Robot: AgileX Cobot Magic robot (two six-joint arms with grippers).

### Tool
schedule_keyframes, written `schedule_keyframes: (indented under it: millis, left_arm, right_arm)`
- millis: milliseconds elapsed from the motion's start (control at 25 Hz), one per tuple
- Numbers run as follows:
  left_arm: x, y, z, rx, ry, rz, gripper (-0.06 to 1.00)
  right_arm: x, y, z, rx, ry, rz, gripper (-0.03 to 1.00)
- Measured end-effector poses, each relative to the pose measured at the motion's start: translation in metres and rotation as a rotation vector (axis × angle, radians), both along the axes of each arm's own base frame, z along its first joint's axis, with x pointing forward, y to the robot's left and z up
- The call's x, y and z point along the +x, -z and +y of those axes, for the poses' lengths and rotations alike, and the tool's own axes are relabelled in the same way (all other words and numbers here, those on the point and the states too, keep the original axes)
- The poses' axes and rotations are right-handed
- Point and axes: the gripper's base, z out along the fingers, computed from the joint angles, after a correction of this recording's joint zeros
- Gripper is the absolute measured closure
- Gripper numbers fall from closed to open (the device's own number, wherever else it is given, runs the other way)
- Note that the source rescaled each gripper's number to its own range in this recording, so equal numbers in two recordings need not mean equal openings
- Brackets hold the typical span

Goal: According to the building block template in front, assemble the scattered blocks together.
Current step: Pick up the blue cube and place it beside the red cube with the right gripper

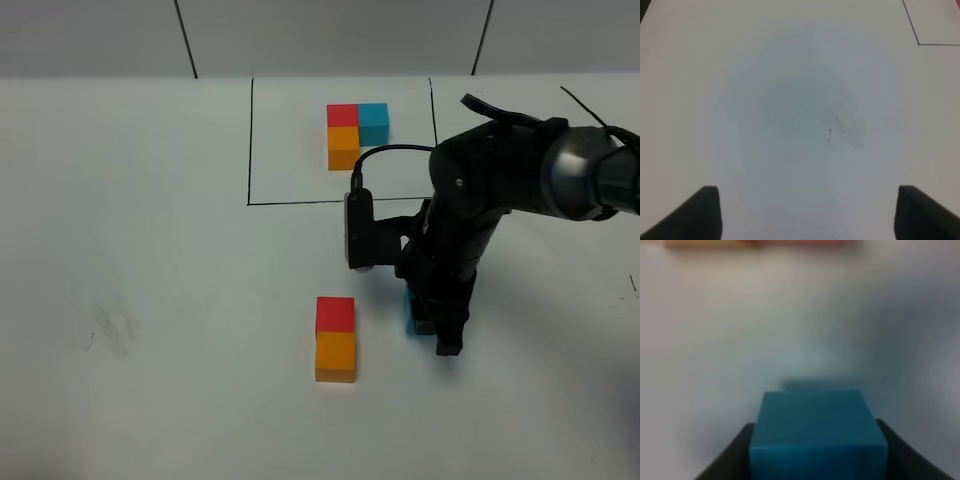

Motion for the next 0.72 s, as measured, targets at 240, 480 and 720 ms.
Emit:
schedule_keyframes:
  millis: [240,480,720]
  left_arm:
    - [0.000,0.000,0.000,0.000,0.000,0.000,0.35]
    - [0.000,0.000,0.000,0.000,0.000,0.000,0.35]
    - [0.000,0.000,0.000,0.000,0.000,0.000,0.35]
  right_arm:
    - [0.012,0.000,0.008,-0.034,0.016,-0.012,0.71]
    - [0.007,-0.002,0.017,-0.024,0.020,-0.017,0.71]
    - [0.000,-0.002,0.029,0.012,-0.005,-0.010,0.71]
